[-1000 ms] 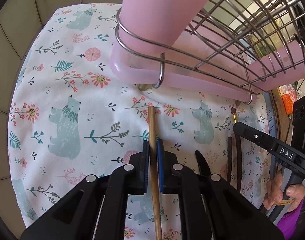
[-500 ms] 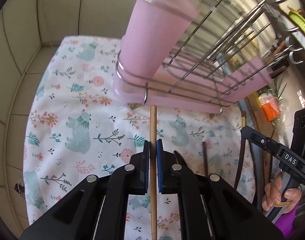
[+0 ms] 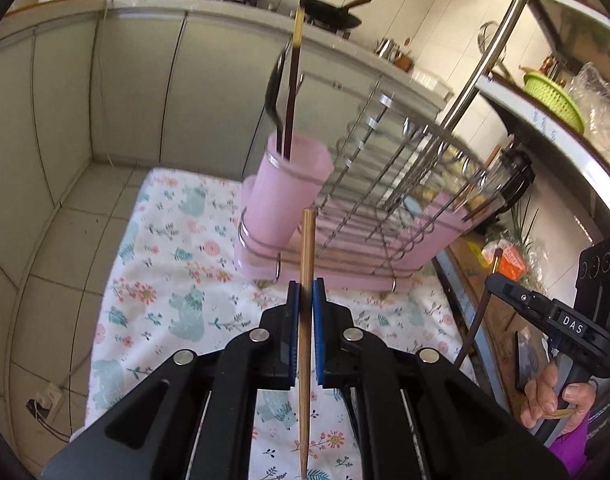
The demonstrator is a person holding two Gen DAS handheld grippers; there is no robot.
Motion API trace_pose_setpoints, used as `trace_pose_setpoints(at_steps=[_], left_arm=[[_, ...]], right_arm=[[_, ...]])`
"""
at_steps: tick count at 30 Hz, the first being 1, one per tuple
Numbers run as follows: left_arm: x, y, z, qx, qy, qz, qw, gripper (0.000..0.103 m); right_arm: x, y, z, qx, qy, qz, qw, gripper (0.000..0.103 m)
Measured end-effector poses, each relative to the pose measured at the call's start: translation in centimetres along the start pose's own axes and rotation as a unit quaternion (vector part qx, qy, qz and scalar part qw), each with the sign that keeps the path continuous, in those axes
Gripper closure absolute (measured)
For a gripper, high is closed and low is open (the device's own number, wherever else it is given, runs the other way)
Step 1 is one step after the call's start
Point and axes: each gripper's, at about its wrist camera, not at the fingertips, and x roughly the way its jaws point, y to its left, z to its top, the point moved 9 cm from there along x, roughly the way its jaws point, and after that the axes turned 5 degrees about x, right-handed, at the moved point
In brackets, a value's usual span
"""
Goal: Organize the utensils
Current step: 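Lift both held chopsticks up and lower them into the pink cup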
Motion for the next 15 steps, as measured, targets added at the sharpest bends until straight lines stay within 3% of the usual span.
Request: trace_pose_setpoints(at_steps=[15], left_arm=[[-8.1, -2.0, 9.5, 0.016, -0.145, -0.005, 0.9893, 0.097]], right_arm=[[-6.3, 2.0, 6.6, -0.027, -0.096, 0.002, 0.995, 0.097]])
